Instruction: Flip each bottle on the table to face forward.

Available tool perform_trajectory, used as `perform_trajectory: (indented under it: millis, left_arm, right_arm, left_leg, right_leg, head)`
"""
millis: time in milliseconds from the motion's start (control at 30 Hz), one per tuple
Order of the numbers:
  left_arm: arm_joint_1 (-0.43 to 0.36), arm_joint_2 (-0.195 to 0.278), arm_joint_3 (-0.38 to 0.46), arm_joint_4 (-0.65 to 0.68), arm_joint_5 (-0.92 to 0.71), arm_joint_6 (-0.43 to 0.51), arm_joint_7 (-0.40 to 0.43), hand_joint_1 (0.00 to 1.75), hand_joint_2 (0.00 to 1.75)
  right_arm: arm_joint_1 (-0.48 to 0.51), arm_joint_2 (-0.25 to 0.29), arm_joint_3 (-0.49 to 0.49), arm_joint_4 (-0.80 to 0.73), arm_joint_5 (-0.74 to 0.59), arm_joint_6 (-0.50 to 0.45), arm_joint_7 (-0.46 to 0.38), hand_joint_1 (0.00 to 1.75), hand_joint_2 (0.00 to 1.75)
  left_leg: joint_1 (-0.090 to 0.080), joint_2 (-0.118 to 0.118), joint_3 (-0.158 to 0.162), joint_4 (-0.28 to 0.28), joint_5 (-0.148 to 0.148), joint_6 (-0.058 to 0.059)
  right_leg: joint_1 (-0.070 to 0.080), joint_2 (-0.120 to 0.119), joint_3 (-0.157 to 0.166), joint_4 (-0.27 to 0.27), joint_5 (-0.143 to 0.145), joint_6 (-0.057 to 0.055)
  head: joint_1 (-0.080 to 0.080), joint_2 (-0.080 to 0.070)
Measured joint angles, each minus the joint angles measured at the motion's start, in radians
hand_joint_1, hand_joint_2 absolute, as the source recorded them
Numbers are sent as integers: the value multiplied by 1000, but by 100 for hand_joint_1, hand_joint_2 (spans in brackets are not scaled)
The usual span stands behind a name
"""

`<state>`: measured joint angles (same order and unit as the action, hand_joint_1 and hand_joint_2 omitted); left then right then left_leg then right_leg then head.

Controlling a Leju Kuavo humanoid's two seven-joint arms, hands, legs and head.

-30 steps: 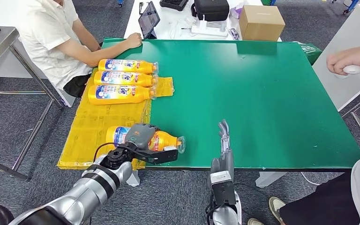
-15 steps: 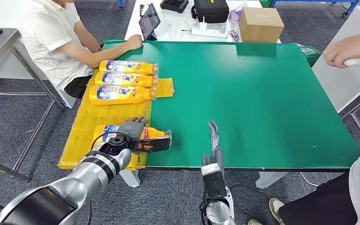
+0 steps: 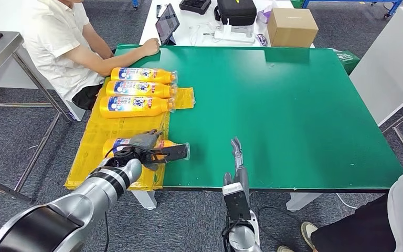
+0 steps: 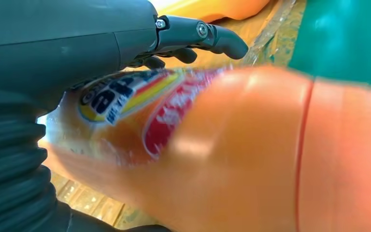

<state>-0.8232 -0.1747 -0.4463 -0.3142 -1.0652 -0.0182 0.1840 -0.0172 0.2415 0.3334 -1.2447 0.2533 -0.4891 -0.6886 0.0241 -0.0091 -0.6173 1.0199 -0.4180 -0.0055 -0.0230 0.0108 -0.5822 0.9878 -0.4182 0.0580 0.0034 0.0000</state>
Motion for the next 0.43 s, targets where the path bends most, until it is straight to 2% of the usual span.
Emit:
perform_trajectory:
  millis: [233,367,433]
  left_arm:
    - [0,-11,80,-3,94,34,-164,0,175]
    - [34,-28,92,-34,135,110,-283,0,175]
    - [50,-35,92,-55,153,138,-309,0,175]
  right_arm:
    - [-1,0,2,18,-3,-27,-6,0,0]
    - [3,0,4,22,-4,-49,-6,0,0]
    - [6,-1,5,22,-4,-54,-7,0,0]
  left_leg:
    - [0,-1,0,0,0,0]
    - [-1,-1,-2,0,1,1]
    - [-1,-1,-4,0,1,1]
  right_leg:
    - [0,-1,0,0,0,0]
    - [-1,-1,-1,0,0,0]
    - [-1,-1,-3,0,0,0]
  head:
    - [0,0]
    - [0,0]
    - [0,0]
